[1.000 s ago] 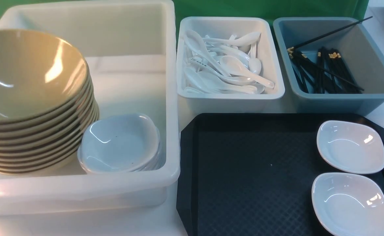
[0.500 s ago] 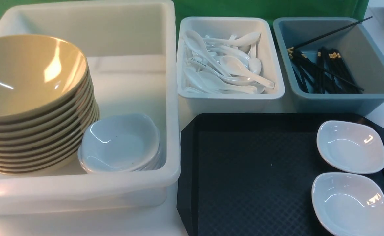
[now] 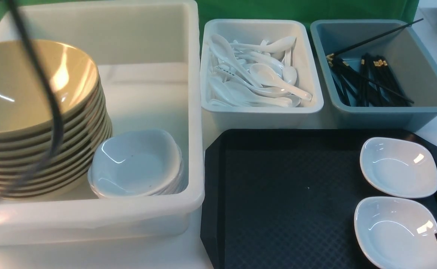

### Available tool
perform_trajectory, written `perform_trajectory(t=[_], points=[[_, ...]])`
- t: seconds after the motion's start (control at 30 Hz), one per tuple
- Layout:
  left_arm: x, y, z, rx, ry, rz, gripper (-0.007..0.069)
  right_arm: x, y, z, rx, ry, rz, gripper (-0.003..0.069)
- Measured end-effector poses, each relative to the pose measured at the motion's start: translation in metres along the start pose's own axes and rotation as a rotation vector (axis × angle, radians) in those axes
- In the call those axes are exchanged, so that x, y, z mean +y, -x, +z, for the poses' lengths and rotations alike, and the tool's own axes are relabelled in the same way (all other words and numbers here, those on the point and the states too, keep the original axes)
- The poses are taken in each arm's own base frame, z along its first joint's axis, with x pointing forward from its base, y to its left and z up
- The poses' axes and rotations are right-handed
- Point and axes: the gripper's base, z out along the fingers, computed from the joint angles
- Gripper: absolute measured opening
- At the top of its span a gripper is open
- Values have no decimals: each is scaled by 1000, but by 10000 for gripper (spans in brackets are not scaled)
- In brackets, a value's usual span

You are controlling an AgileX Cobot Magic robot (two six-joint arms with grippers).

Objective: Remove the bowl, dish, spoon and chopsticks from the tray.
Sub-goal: Use the right arm to grab the plate, then use the right arm to put the plate into the large storage box on the left

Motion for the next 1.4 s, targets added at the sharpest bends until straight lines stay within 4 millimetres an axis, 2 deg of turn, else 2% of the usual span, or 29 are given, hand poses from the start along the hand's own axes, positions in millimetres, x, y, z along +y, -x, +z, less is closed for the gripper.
perform_trajectory(t=[0.07, 0.1, 0.13, 0.2, 0.37, 0.47, 0.5, 0.57, 0.6, 0.73, 0.87, 0.93, 1.0, 1.1, 1.27, 1.37, 1.4], points=[[-9, -14, -15, -49, 73, 71, -10, -5, 4, 10, 23, -15, 47, 419], [-11, -29, -18, -60, 122, 98, -10, -9, 6, 18, 37, -18, 88, 428], [-11, -32, -20, -77, 145, 106, -10, -10, 7, 18, 34, -16, 94, 428], [-14, -56, -22, -111, 222, 124, -10, -14, 10, 28, 49, 1, 138, 429], [-21, -125, -8, -130, 307, 87, -10, -18, 12, 56, 139, 86, 214, 404], [-27, -166, 2, -132, 336, 74, -10, -15, 11, 72, 202, 111, 214, 364], [-27, -167, 2, -141, 343, 74, -10, -15, 11, 73, 206, 111, 215, 361], [-28, -185, 4, -197, 392, 77, -10, -14, 11, 81, 223, 115, 206, 304], [-28, -185, 4, -197, 392, 77, -10, -13, 11, 81, 225, 115, 205, 304], [-28, -196, -1, -339, 486, 94, -8, -13, 11, 87, 243, 123, 181, 172], [-29, -199, -3, -376, 506, 89, -8, -13, 14, 85, 247, 131, 171, 165], [-29, -198, -4, -386, 508, 82, -8, -13, 18, 79, 258, 138, 142, 157], [-28, -198, -4, -396, 511, 73, -8, -14, 29, 61, 236, 162, 99, 112], [-28, -197, -5, -402, 513, 69, -8, -13, 37, 45, 185, 195, 86, 84], [-28, -199, -4, -401, 513, 64, -8, -3, 72, -17, -65, 391, 66, 72], [-28, -199, -4, -404, 512, 55, -8, 8, 89, -42, -174, 517, 50, 72], [-28, -199, -4, -406, 511, 47, -8, 18, 97, -54, -230, 595, 32, 72]])
